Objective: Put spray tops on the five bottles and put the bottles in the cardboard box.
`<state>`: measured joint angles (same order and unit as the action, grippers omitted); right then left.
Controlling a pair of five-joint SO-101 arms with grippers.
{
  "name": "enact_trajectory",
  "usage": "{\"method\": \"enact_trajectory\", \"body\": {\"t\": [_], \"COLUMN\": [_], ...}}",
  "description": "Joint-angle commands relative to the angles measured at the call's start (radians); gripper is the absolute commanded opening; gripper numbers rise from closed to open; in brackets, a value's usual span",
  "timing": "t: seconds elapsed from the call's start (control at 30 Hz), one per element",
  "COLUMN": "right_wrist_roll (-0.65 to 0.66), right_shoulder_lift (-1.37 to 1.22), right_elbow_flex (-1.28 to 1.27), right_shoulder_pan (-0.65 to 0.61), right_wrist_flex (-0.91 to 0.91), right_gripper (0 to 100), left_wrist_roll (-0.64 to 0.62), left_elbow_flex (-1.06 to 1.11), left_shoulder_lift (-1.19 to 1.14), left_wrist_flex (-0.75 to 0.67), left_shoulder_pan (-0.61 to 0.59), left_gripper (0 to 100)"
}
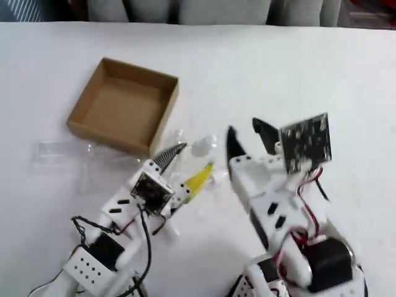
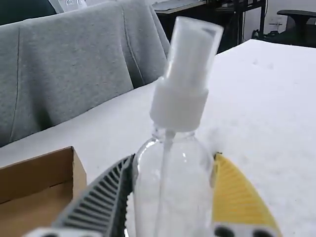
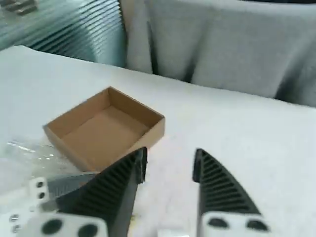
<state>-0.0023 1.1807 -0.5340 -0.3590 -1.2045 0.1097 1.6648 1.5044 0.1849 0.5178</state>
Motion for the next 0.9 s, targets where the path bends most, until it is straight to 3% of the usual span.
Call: {"method": "enact_trajectory", "body": {"t": [0.0,0.13,0.27,0.4,0.53,0.7,0.87], "right_wrist_roll": [-0.003,0.000,-0.005,-0.006,-0.006,0.000,0.000], "right_shoulder_lift": [-0.012,-0.019,-0.019,-0.012,-0.019,-0.015,-0.019], "right_elbow_flex": [-0.106,-0.319,-0.618,-0.861,-0.997,-1.040,-1.042], "right_shoulder_pan": [0.140,0.252,0.282,0.274,0.280,0.282,0.282], "right_wrist_flex": [0.027,0.111,0.377,0.690,0.880,0.946,0.946], "right_gripper": [2.7,3.6,1.6,1.6,1.6,1.6,1.6], "left_wrist_roll": [0.011,-0.091,-0.193,-0.206,-0.207,-0.201,-0.204], "left_elbow_flex": [-0.018,-0.078,-0.163,-0.183,-0.218,-0.371,-0.618], "left_shoulder_lift": [0.008,0.007,0.007,0.007,0.005,-0.087,-0.418], "left_wrist_flex": [0.002,0.029,0.109,0.107,0.057,0.123,0.124], "left_shoulder_pan": [-0.019,-0.104,-0.200,-0.285,-0.387,-0.458,-0.522], "left_gripper": [2,2,2,2,2,2,2]}}
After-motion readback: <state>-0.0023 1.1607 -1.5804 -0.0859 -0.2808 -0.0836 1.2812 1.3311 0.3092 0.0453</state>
